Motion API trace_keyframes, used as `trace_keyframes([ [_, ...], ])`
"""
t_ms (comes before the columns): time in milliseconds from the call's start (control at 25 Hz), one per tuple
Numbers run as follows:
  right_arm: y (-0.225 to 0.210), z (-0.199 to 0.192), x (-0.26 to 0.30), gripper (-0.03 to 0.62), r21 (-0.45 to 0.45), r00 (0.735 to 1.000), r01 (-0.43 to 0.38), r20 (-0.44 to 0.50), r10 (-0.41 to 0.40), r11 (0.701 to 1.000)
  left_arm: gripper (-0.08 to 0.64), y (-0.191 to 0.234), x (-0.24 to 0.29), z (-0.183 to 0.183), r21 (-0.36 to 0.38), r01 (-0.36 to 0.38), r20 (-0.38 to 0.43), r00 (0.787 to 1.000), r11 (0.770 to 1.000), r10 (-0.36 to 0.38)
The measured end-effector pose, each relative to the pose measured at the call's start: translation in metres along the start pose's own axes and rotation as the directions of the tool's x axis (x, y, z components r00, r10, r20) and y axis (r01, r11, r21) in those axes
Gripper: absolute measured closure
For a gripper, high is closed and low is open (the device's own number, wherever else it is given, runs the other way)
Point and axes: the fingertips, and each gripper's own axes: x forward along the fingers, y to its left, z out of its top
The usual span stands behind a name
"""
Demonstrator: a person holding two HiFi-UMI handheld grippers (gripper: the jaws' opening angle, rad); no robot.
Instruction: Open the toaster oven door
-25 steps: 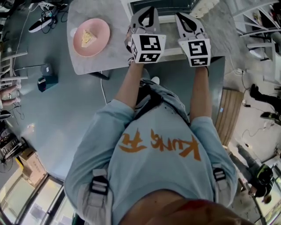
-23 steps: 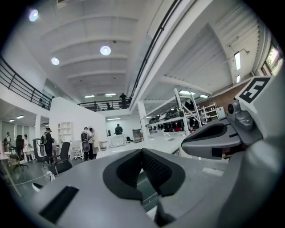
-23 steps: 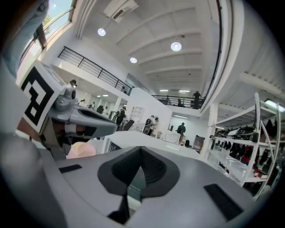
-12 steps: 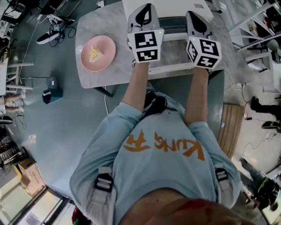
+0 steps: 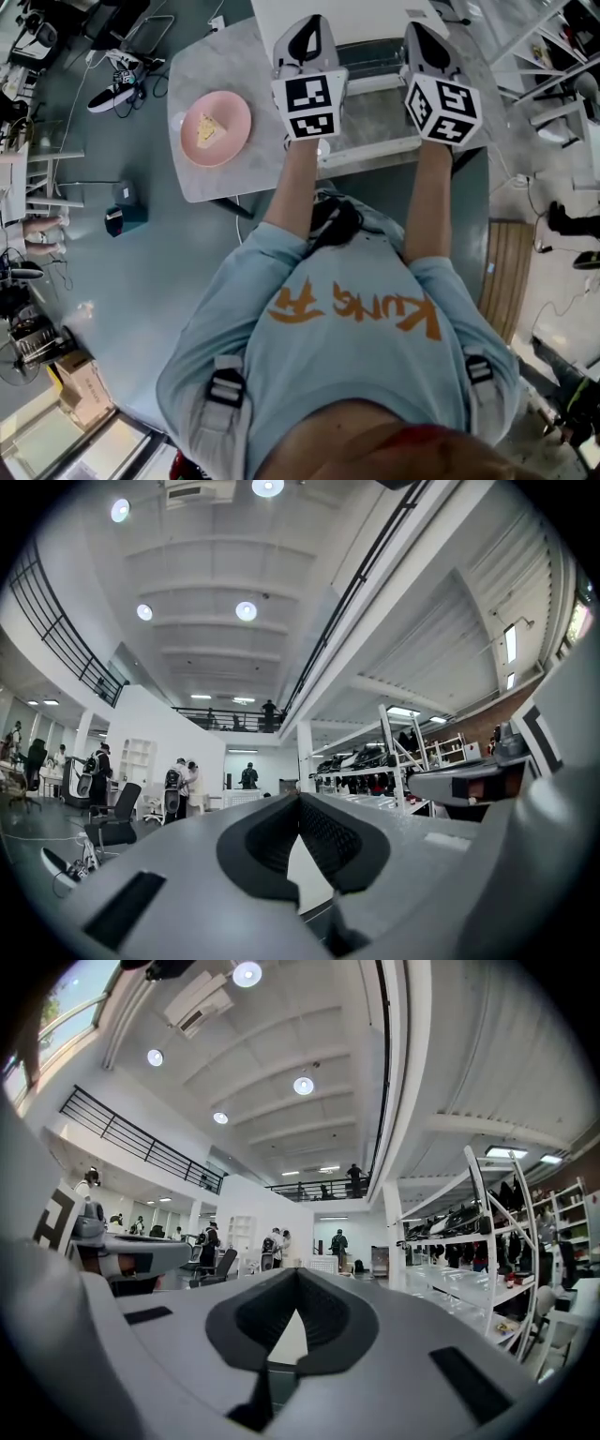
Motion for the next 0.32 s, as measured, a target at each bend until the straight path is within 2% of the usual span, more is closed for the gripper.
trace_keyframes([
  [120,0.0,0.004,-0.001,0.597,-0.009,1.0,-0.001,0.009,0.001,1.0,0.558,-0.001,0.001,0.004,-0.008,0.007,0.016,1.0,1.0,-0.007],
  [320,-0.003,0.012,-0.002,0.597,-0.028,1.0,-0.008,0.024,0.009,1.0,0.558,-0.002,0.002,0.011,-0.098,0.03,0.052,0.998,0.995,-0.025],
])
